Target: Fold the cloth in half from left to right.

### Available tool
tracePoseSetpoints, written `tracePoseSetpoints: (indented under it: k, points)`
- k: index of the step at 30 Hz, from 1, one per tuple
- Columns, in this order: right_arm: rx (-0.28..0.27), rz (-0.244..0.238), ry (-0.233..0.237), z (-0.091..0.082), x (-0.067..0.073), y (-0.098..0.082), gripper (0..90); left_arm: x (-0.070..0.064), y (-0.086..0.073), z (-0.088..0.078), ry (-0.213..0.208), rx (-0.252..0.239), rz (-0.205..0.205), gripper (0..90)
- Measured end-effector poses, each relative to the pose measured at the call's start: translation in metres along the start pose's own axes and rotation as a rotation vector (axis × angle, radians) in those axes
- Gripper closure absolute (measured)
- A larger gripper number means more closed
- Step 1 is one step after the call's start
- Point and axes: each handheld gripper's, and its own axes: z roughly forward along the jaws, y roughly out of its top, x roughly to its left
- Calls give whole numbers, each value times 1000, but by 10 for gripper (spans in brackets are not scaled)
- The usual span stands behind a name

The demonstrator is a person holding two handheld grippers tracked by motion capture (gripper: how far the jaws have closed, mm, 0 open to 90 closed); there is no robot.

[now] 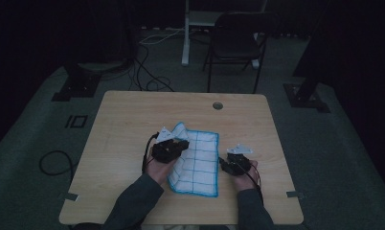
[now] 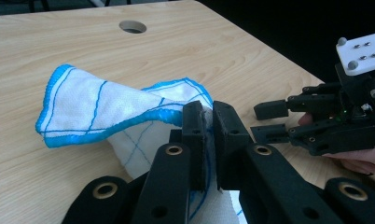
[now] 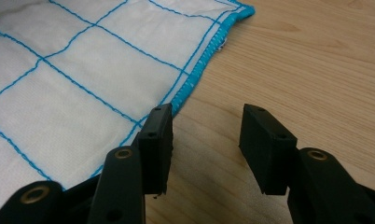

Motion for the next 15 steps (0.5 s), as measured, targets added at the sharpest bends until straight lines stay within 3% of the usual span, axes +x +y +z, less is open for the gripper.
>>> tracePoseSetpoints:
  k: [15]
  points:
    - [-1, 3, 2, -1, -2, -1, 535, -4, -3, 15, -12, 18, -8, 850]
